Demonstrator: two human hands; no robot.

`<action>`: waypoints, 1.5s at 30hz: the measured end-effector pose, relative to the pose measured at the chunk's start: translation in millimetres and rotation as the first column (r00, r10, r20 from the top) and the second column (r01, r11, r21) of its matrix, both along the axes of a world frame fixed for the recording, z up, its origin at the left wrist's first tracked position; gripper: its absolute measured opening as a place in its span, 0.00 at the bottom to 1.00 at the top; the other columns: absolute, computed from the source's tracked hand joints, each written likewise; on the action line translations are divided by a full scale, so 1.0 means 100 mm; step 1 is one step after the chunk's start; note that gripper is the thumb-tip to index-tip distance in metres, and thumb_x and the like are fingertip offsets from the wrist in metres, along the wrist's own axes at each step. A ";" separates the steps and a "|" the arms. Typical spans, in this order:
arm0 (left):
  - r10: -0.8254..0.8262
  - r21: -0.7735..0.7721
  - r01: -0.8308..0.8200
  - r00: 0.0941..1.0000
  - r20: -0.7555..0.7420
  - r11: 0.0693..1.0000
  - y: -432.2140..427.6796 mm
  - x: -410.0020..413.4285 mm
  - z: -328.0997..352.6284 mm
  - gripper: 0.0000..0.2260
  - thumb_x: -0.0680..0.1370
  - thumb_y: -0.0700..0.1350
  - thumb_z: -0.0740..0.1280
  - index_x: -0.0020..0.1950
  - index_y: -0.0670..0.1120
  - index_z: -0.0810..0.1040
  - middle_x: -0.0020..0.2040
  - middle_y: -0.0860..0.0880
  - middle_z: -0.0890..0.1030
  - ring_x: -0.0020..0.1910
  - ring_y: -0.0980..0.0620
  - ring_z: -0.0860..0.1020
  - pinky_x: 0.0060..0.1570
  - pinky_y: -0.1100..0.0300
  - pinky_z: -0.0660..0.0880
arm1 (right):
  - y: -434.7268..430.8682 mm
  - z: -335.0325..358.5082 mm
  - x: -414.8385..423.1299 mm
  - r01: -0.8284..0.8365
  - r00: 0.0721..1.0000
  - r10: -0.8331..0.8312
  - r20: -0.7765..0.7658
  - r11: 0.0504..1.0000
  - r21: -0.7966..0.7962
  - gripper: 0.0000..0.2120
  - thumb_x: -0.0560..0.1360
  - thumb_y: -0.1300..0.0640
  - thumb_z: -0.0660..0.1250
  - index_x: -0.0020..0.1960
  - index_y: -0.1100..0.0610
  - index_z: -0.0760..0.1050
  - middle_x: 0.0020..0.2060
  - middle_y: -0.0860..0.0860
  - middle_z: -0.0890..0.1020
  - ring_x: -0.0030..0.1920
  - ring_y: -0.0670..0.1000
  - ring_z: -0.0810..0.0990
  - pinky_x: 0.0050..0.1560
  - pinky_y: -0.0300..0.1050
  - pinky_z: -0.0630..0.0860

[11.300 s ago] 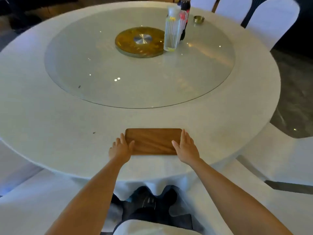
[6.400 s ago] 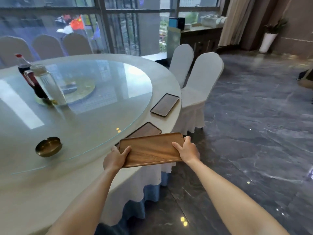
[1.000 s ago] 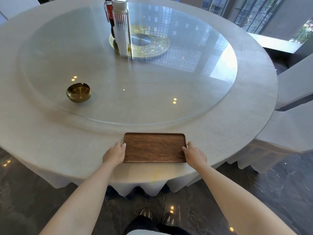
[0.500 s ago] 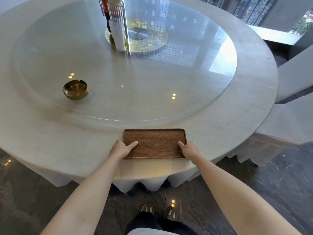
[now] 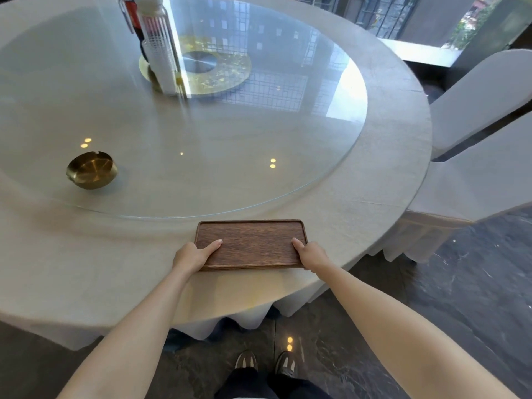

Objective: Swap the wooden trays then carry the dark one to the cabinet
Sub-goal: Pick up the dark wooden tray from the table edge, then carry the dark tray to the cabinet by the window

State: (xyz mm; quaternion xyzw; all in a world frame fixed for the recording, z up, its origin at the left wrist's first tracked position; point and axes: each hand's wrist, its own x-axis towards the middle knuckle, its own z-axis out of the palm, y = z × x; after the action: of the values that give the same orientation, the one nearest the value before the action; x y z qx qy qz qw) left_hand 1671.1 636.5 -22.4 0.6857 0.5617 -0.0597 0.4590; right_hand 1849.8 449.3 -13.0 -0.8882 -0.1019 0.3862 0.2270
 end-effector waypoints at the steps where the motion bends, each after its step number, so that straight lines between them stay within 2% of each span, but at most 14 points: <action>1: -0.016 0.003 0.016 1.000 0.007 1.000 0.00 0.07 0.05 0.28 0.71 0.62 0.67 0.52 0.36 0.78 0.47 0.41 0.79 0.55 0.40 0.77 0.55 0.52 0.73 | -0.04 0.05 0.03 0.026 1.000 -0.026 0.004 1.000 0.011 0.23 0.79 0.43 0.52 0.37 0.60 0.68 0.32 0.53 0.72 0.31 0.51 0.72 0.32 0.43 0.68; 5: -0.115 0.043 0.111 0.990 0.087 0.993 -0.06 0.50 0.25 0.25 0.70 0.62 0.69 0.46 0.39 0.79 0.46 0.40 0.82 0.52 0.40 0.79 0.51 0.51 0.76 | -0.30 0.24 0.25 0.182 0.983 -0.184 0.021 0.980 0.085 0.26 0.79 0.42 0.54 0.56 0.66 0.69 0.44 0.56 0.77 0.30 0.50 0.73 0.27 0.40 0.68; 8: -0.217 0.064 0.210 0.968 0.130 0.976 -0.20 0.96 0.46 0.24 0.69 0.63 0.69 0.38 0.40 0.77 0.38 0.42 0.79 0.47 0.39 0.80 0.43 0.55 0.73 | -0.60 0.44 0.48 0.295 0.949 -0.309 0.058 0.940 0.172 0.29 0.77 0.40 0.56 0.61 0.66 0.70 0.51 0.59 0.80 0.40 0.54 0.77 0.37 0.44 0.72; 10: -0.285 0.076 0.276 0.947 0.148 0.958 -0.35 1.30 0.62 0.25 0.69 0.64 0.68 0.34 0.40 0.75 0.33 0.43 0.77 0.42 0.41 0.79 0.41 0.56 0.71 | -0.85 0.59 0.65 0.368 0.913 -0.395 0.099 0.904 0.217 0.29 0.77 0.41 0.57 0.61 0.66 0.70 0.53 0.60 0.79 0.47 0.57 0.77 0.44 0.47 0.72; 12: -0.359 0.096 0.348 0.920 0.154 0.933 -0.57 1.65 0.75 0.26 0.69 0.65 0.67 0.34 0.41 0.74 0.32 0.44 0.77 0.40 0.43 0.77 0.41 0.57 0.71 | -1.17 0.73 0.83 0.426 0.877 -0.467 0.110 0.864 0.269 0.26 0.77 0.42 0.58 0.60 0.65 0.70 0.50 0.59 0.78 0.46 0.56 0.76 0.45 0.48 0.72; 18: -0.531 0.147 0.512 0.829 0.177 0.847 -1.54 2.69 1.16 0.26 0.68 0.67 0.67 0.32 0.43 0.71 0.28 0.46 0.75 0.37 0.44 0.77 0.42 0.57 0.72 | -2.24 1.05 1.43 0.566 0.747 -0.641 0.177 0.752 0.338 0.21 0.77 0.43 0.59 0.49 0.63 0.69 0.45 0.59 0.76 0.41 0.57 0.75 0.36 0.46 0.72; 21: -0.594 0.191 0.563 0.776 0.213 0.804 -2.16 3.21 1.35 0.26 0.66 0.67 0.68 0.32 0.42 0.73 0.28 0.46 0.76 0.36 0.44 0.78 0.43 0.55 0.75 | -2.88 1.22 1.75 0.596 0.694 -0.679 0.239 0.728 0.338 0.21 0.78 0.44 0.59 0.51 0.64 0.72 0.46 0.59 0.76 0.47 0.59 0.76 0.47 0.49 0.71; 24: -0.653 0.254 0.602 0.711 0.261 0.757 -2.84 3.73 1.57 0.26 0.67 0.66 0.68 0.33 0.42 0.73 0.30 0.46 0.77 0.38 0.43 0.79 0.42 0.56 0.74 | -3.59 1.40 2.09 0.648 0.609 -0.740 0.286 0.672 0.360 0.26 0.78 0.45 0.58 0.57 0.70 0.73 0.55 0.63 0.78 0.58 0.62 0.76 0.54 0.49 0.70; 27: -0.703 0.292 0.640 0.647 0.296 0.711 -3.54 4.23 1.78 0.26 0.67 0.65 0.68 0.31 0.42 0.73 0.33 0.45 0.77 0.40 0.43 0.77 0.40 0.57 0.70 | -4.28 1.59 2.39 0.687 0.533 -0.796 0.287 0.605 0.403 0.27 0.77 0.43 0.59 0.55 0.69 0.74 0.57 0.64 0.79 0.57 0.62 0.76 0.58 0.50 0.71; 29: -0.726 0.300 0.662 0.598 0.340 0.687 -3.99 4.55 1.87 0.26 0.65 0.67 0.69 0.34 0.41 0.77 0.34 0.44 0.80 0.38 0.44 0.79 0.41 0.55 0.75 | -4.73 1.70 2.57 0.707 0.477 -0.828 0.294 0.560 0.432 0.24 0.77 0.43 0.59 0.47 0.66 0.75 0.53 0.64 0.80 0.51 0.60 0.77 0.58 0.52 0.72; 33: -0.762 0.316 0.704 0.511 0.398 0.636 -4.80 5.16 1.91 0.29 0.62 0.67 0.70 0.46 0.41 0.82 0.40 0.41 0.85 0.35 0.43 0.81 0.45 0.49 0.80 | -5.54 1.83 2.91 0.746 0.391 -0.870 0.298 0.490 0.450 0.24 0.78 0.44 0.58 0.50 0.67 0.75 0.55 0.64 0.79 0.57 0.62 0.76 0.50 0.47 0.67; 37: -0.787 0.303 0.739 0.486 0.380 0.602 -5.57 5.68 1.93 0.26 0.66 0.64 0.71 0.35 0.39 0.78 0.33 0.42 0.81 0.32 0.45 0.78 0.40 0.52 0.77 | -6.26 1.78 3.27 0.778 0.319 -0.902 0.290 0.424 0.463 0.25 0.77 0.44 0.59 0.51 0.67 0.75 0.56 0.64 0.79 0.55 0.61 0.76 0.51 0.48 0.69; 40: -0.823 0.308 0.775 0.445 0.353 0.551 -6.09 6.16 1.86 0.25 0.66 0.64 0.71 0.33 0.41 0.76 0.32 0.43 0.79 0.35 0.43 0.79 0.39 0.54 0.74 | -6.72 1.68 3.62 0.801 0.261 -0.926 0.272 0.365 0.475 0.27 0.77 0.44 0.60 0.56 0.70 0.74 0.57 0.65 0.78 0.59 0.62 0.76 0.56 0.50 0.70; 45: -0.847 0.324 0.799 0.392 0.358 0.507 -6.92 7.21 1.66 0.28 0.66 0.64 0.70 0.42 0.37 0.81 0.40 0.41 0.81 0.47 0.40 0.81 0.50 0.50 0.76 | -7.48 1.52 4.55 0.818 0.210 -0.941 0.265 0.317 0.479 0.28 0.77 0.43 0.60 0.59 0.69 0.73 0.60 0.64 0.77 0.62 0.63 0.74 0.60 0.50 0.69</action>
State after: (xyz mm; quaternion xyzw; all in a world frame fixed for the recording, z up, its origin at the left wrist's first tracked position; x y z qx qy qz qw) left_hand 2392.2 -55.4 143.2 0.8859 0.0198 -0.0813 0.4562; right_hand 2304.5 -298.3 138.7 -0.8148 0.3254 -0.0762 0.4738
